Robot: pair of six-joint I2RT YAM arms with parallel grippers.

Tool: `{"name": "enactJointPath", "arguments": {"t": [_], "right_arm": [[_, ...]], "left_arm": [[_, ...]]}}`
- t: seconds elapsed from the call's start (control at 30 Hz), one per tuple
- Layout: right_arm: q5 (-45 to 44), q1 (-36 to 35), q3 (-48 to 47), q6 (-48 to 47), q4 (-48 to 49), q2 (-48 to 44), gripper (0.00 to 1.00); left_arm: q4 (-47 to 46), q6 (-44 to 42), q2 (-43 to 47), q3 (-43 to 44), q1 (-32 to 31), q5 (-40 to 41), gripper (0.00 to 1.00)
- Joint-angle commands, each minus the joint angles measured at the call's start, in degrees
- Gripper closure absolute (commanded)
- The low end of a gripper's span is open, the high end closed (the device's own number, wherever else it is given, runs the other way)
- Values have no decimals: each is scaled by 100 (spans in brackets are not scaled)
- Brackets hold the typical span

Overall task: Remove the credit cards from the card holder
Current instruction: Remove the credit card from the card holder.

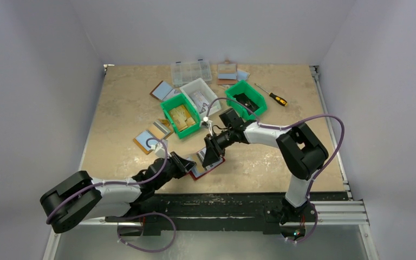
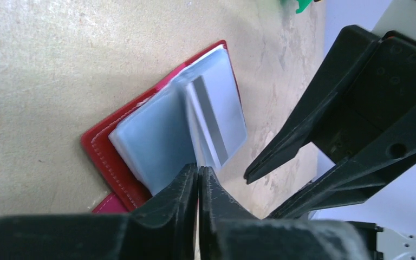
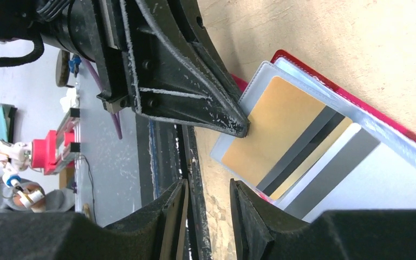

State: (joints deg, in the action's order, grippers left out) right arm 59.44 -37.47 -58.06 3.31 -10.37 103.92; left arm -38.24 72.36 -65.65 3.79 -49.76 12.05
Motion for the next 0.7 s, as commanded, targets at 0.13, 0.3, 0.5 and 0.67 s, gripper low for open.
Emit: {"name": "enactJointPath", "arguments": {"t": [0.13, 0.3, 0.5, 0.67], "right_arm": [[90, 264, -444, -1050, -718, -104, 53], [79, 330, -484, -1224, -862, -103, 53], [20, 436, -580, -1333, -1020, -82, 50], [129, 669, -550, -1368, -1038, -109, 44]], "left_arm": [[-372, -1251, -190, -53, 45, 149, 100], [-1041, -2166, -230, -98, 49, -319, 100], [-1064, -3142, 288, -138, 45, -644, 100], [-1230, -3516, 546, -216, 45, -966, 100]]}}
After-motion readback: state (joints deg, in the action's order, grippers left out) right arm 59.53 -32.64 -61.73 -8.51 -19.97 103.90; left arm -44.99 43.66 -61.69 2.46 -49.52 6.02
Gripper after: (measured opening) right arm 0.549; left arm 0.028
